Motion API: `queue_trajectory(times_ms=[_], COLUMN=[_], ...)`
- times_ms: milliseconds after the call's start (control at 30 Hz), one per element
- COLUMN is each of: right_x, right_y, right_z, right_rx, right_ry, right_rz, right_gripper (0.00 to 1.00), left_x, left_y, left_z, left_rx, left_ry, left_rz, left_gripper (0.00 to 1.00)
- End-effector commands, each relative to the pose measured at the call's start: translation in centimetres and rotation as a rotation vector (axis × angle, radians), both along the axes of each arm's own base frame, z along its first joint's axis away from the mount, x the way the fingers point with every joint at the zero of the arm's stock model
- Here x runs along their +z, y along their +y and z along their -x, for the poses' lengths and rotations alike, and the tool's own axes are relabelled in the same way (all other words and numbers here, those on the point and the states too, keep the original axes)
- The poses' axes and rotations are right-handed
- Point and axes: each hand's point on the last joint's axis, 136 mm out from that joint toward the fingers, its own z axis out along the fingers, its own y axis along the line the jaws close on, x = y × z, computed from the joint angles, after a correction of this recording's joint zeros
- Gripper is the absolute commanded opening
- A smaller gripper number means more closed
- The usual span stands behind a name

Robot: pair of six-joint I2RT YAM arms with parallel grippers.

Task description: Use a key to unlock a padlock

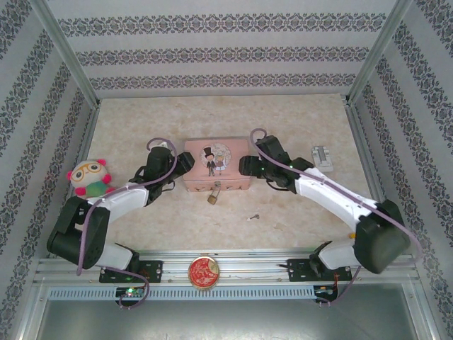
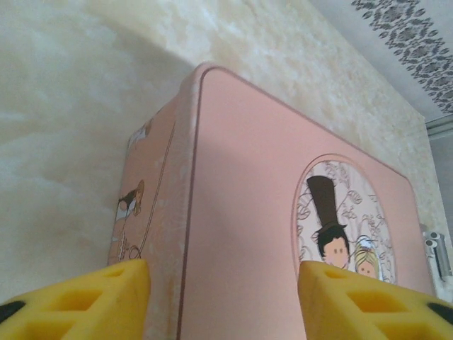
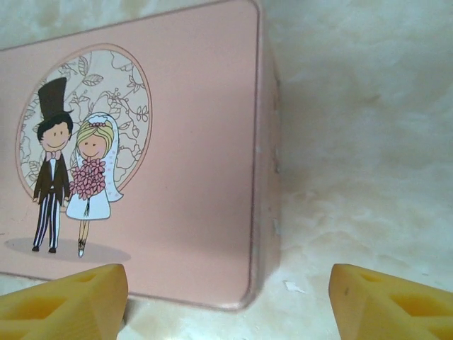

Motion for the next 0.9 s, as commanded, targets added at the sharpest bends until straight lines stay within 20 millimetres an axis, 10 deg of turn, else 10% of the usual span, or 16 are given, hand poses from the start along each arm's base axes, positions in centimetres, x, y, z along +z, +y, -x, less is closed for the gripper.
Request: queue_trajectory(times_ms=[0, 333, 867], right_x=[-1.4, -5.6, -7.3], right_y=[-2.0, 1.6, 3.4], right_z=[2.7, 6.2, -0.2], right_rx=[-0.009, 0.037, 0.003], right_ry=[0.033, 0.154, 0.142], right_rz=[0.118, 0.097, 0.062], right_gripper=[0.7, 0.46, 0.28], left_x=[2.9, 3.2, 5.2], left_y=[0.7, 0.8, 0.7], left_z=[-0.3, 1.5, 0.3], left_rx=[0.018, -0.019, -0.014], left_ry=[-0.084, -0.066, -0.128], left_rz=[-0.022, -0.037, -0.043], left_gripper=[0.62, 0.83, 0.99])
